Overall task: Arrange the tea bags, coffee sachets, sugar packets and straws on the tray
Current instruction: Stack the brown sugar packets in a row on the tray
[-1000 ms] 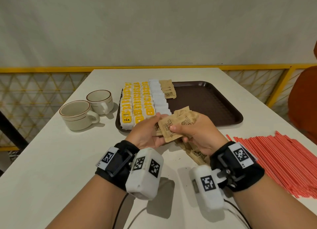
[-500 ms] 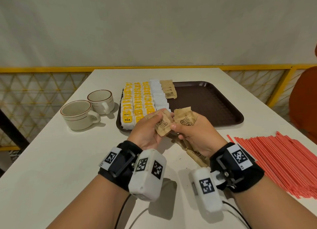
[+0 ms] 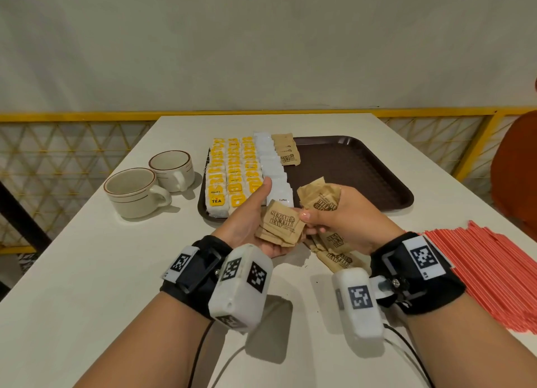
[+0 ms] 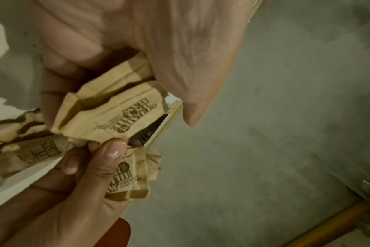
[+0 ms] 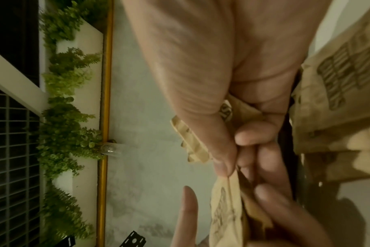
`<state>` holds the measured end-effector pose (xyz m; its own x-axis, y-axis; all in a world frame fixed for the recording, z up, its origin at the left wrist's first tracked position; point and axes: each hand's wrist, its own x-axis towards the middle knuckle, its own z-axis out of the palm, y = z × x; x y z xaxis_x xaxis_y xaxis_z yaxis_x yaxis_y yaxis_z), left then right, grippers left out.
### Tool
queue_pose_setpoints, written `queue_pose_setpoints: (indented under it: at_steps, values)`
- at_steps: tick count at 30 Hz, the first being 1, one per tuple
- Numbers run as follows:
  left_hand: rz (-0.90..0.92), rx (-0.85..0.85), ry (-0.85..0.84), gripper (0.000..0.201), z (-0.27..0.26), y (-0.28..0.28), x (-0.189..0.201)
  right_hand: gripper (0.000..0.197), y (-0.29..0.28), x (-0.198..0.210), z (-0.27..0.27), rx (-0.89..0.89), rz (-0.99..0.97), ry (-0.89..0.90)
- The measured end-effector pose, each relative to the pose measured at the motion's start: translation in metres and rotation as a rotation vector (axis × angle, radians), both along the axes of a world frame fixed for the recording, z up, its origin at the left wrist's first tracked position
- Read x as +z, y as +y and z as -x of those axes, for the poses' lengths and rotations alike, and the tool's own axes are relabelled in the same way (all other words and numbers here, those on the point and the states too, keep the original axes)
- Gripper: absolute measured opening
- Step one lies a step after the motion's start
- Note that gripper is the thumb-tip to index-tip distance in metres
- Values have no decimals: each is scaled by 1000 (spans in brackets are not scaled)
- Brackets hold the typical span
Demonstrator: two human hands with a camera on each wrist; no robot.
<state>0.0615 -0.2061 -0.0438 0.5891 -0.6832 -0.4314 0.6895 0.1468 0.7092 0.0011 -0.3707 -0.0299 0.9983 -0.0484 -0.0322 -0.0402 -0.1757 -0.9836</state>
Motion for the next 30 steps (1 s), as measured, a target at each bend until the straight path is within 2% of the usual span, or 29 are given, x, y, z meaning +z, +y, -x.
queue_pose_setpoints:
  at_steps: [2, 5, 11, 13, 15, 23, 30]
  values:
    - [-17, -48, 23, 78, 0, 1, 0, 10, -2, -2, -1, 0, 41, -2]
    - [-6, -62, 41, 67, 1, 1, 1, 12, -1, -5, -3, -10, 16, 3]
    - [75, 1, 18, 34, 2, 3, 1, 26, 0, -3, -7, -29, -337, 96]
    - [67, 53, -17, 29, 0, 5, 0, 28, -1, -1, -7, -43, -464, 123]
    - [57, 100, -46, 27, -1, 5, -2, 25, -1, 1, -6, -35, -510, 130]
    - [-2, 108, -214, 16, 1, 1, -4, 11, 2, -8, -6, -55, -331, 93]
    - [-98, 129, -350, 15, 2, -2, -5, 23, 15, -12, -7, 20, -290, 114]
